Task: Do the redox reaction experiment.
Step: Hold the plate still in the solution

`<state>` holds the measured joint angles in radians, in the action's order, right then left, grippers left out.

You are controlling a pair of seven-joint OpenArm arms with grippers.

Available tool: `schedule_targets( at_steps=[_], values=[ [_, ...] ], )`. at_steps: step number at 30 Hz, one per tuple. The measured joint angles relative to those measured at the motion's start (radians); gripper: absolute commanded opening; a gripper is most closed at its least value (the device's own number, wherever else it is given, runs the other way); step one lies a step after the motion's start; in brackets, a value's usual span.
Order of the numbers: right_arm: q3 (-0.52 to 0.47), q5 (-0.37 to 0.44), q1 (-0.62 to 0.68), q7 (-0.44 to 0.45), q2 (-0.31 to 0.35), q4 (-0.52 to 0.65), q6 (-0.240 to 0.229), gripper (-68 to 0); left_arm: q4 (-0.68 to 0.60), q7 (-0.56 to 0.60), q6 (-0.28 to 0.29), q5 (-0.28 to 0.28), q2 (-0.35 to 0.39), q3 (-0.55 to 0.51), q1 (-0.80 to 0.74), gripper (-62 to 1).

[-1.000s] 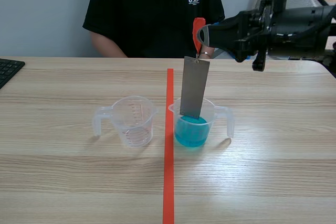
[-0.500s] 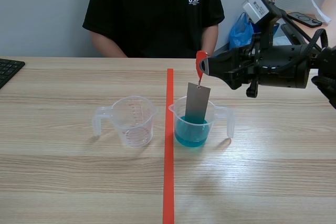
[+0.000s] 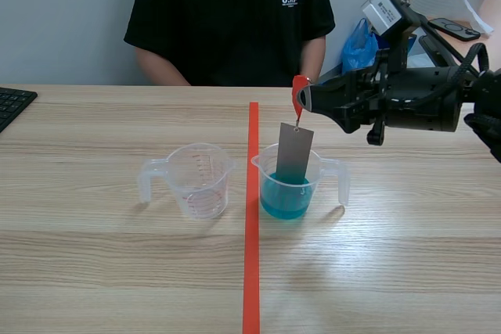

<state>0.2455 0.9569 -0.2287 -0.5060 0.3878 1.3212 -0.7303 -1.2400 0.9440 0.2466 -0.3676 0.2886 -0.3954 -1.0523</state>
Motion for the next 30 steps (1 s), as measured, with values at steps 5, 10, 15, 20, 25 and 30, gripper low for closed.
schedule_targets(
  at_steps=[5,10,15,20,25,30],
  values=[
    [0.000,0.000,0.000,0.000,0.000,0.000,0.000,-65.8,0.000,0.000,0.000,0.000,0.000,0.000,0.000,-58.2],
    [0.000,0.000,0.000,0.000,0.000,0.000,0.000,-65.8,0.000,0.000,0.000,0.000,0.000,0.000,0.000,-58.2],
    [0.000,0.000,0.000,0.000,0.000,0.000,0.000,-65.8,0.000,0.000,0.000,0.000,0.000,0.000,0.000,-58.2],
    [0.000,0.000,0.000,0.000,0.000,0.000,0.000,-65.8,0.000,0.000,0.000,0.000,0.000,0.000,0.000,-58.2],
    [0.000,0.000,0.000,0.000,0.000,0.000,0.000,-65.8,0.000,0.000,0.000,0.000,0.000,0.000,0.000,-58.2],
    [0.000,0.001,0.000,-0.011,0.000,0.000,0.000,-65.8,0.000,0.000,0.000,0.000,0.000,0.000,0.000,-58.2]
  ],
)
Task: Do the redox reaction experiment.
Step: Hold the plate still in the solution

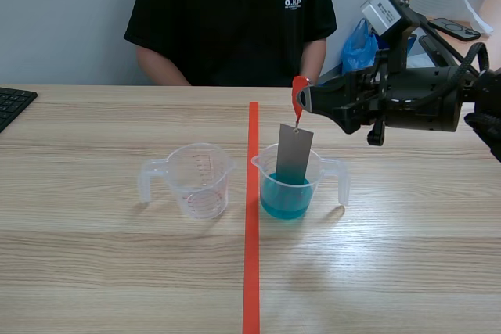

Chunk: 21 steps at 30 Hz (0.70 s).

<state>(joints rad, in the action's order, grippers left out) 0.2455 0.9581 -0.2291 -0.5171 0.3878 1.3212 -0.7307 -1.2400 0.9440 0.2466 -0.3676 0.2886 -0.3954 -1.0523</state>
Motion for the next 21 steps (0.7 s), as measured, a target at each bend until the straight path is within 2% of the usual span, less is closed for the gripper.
schedule_targets(
  at_steps=[11,13,21],
  values=[
    [-0.002,0.003,0.000,-0.024,0.002,0.020,0.000,-65.8,0.000,0.000,0.000,0.001,0.000,0.000,0.000,-58.2],
    [-0.002,0.006,0.003,-0.040,0.009,0.048,0.000,-65.8,0.000,0.000,0.000,0.001,0.000,0.000,0.000,-58.2],
    [-0.033,0.108,0.008,-0.063,0.086,0.209,0.000,-65.8,0.000,0.000,0.000,0.001,0.000,0.000,0.000,-58.2]
  ],
)
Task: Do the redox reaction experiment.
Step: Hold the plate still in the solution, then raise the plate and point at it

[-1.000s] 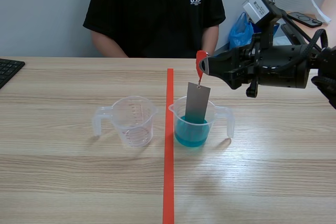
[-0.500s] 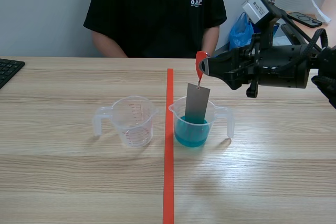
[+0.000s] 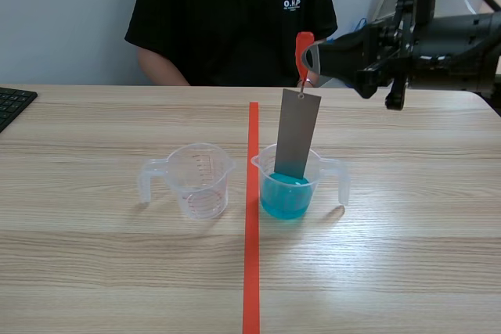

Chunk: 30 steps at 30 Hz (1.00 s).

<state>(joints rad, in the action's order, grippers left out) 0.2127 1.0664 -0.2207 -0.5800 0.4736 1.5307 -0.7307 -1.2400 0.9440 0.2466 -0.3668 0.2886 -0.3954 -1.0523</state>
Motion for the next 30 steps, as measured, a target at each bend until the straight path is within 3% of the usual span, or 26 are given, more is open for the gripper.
schedule_targets(
  at_steps=[17,22,30],
  values=[
    [-0.152,0.142,0.000,-0.217,0.014,0.246,0.009,-65.8,0.000,0.000,0.000,0.000,0.000,0.000,0.000,-58.2],
    [-0.154,0.169,0.000,-0.232,0.014,0.256,0.035,-65.8,0.000,0.000,0.000,0.000,0.000,0.000,0.000,-58.2],
    [-0.154,0.177,0.000,-0.233,0.014,0.256,0.035,-65.8,0.000,-0.008,0.000,0.001,0.000,0.000,0.006,-58.2]
  ],
)
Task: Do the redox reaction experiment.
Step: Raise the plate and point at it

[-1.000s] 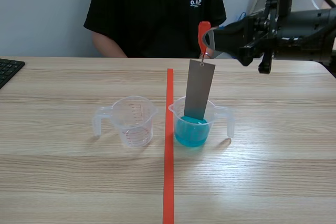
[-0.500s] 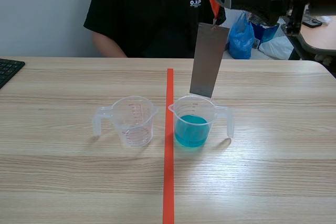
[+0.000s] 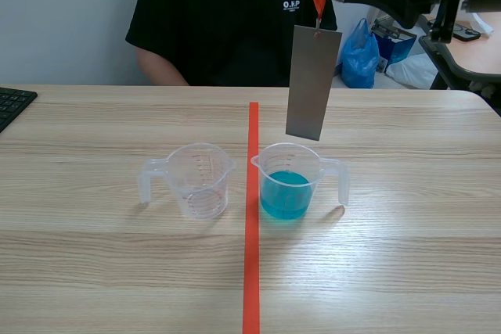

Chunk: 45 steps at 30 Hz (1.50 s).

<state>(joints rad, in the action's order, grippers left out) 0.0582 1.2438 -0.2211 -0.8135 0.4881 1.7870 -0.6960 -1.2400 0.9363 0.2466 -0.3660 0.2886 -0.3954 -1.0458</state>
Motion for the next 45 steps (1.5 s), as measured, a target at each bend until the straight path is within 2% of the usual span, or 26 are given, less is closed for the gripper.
schedule_targets(
  at_steps=[4,13,16,19,21,24,28,33,35,42,45],
  values=[
    [0.000,0.001,0.000,0.000,0.000,0.000,0.000,-65.8,0.000,0.001,0.000,0.031,0.000,0.000,0.009,-58.2],
    [0.000,0.002,0.000,0.000,0.000,0.000,0.000,-65.8,0.000,0.000,0.005,0.034,0.019,0.000,0.033,-58.2],
    [0.000,0.003,0.000,0.000,0.000,0.000,0.000,-65.8,0.000,-0.001,0.020,0.095,0.048,0.004,0.067,-58.2],
    [0.000,0.003,0.000,0.000,0.000,0.000,0.000,-65.8,0.000,-0.006,0.097,0.143,0.101,0.004,0.111,-58.2],
    [0.000,0.003,0.000,0.000,0.000,0.000,0.000,-65.8,0.000,-0.007,0.175,0.173,0.138,0.004,0.150,-58.2],
    [0.000,0.003,0.000,0.000,0.000,0.000,0.000,-65.8,0.000,-0.015,0.298,0.179,0.190,0.004,0.229,-58.2],
    [0.000,0.003,0.000,0.000,0.000,0.000,0.000,-65.8,0.000,-0.063,0.383,0.233,0.240,0.015,0.349,-58.2],
    [0.000,0.003,0.000,0.000,0.000,0.000,0.000,-65.8,0.000,-0.155,0.443,0.308,0.274,0.102,0.504,-58.2],
    [0.000,0.003,0.000,-0.001,0.000,0.000,0.000,-65.8,0.000,-0.199,0.447,0.323,0.275,0.147,0.572,-58.2],
    [0.000,0.003,0.000,-0.008,0.000,0.000,0.000,-65.8,0.000,-0.346,0.448,0.468,0.274,0.364,0.807,-58.2],
    [0.000,0.003,0.000,-0.008,0.000,0.000,0.000,-65.8,0.000,-0.436,0.448,0.483,0.255,0.454,0.897,-58.2]
  ],
)
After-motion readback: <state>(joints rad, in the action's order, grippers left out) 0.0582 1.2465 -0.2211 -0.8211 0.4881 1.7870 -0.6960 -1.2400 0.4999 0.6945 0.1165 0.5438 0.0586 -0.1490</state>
